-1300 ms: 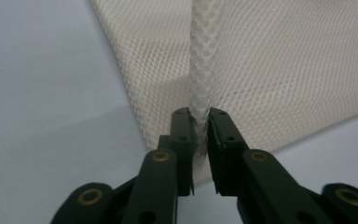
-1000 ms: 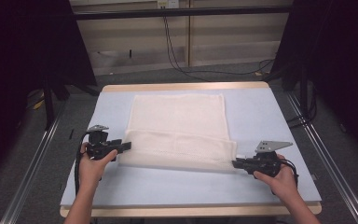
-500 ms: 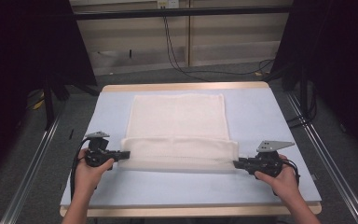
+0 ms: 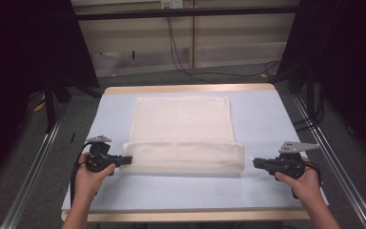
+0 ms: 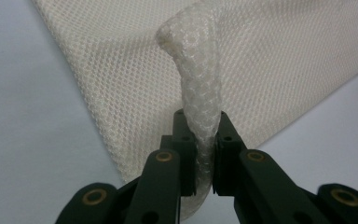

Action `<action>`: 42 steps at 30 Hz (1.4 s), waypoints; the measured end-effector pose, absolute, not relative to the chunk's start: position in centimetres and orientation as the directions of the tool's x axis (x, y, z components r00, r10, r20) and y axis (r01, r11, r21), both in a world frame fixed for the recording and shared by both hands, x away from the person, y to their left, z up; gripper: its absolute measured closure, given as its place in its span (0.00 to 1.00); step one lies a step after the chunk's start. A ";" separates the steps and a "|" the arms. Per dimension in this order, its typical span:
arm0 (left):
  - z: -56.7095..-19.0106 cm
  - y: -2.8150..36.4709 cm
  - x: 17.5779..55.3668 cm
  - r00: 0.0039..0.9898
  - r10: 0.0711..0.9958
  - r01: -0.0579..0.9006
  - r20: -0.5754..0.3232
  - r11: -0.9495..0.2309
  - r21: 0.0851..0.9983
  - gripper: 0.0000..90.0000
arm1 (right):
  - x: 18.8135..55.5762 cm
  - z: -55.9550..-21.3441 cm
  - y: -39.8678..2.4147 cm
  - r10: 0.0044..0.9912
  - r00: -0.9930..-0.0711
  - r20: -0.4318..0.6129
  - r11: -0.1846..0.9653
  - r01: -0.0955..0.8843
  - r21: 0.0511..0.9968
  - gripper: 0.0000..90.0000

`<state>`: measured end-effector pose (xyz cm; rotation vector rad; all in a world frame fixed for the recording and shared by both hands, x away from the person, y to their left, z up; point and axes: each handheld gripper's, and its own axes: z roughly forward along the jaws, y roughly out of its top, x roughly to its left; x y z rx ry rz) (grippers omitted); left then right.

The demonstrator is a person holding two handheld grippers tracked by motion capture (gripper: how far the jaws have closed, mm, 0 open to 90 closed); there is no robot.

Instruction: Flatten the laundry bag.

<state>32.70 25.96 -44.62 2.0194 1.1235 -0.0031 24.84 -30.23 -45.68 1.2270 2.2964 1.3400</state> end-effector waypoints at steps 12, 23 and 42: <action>-44.7 26.5 32.7 0.600 0.708 0.718 -0.373 -0.270 0.642 0.86 | 26.7 -46.6 -26.8 0.676 -0.701 0.227 0.274 0.525 0.806 0.96; -44.7 27.9 32.8 0.590 0.717 0.720 -0.372 -0.258 0.644 0.61 | 26.2 -47.6 -26.8 0.654 -0.725 0.217 0.352 0.545 0.761 0.98; -43.9 30.9 33.1 0.537 0.764 0.736 -0.358 -0.216 0.642 0.44 | 26.4 -47.9 -26.4 0.642 -0.740 0.200 0.389 0.539 0.747 0.99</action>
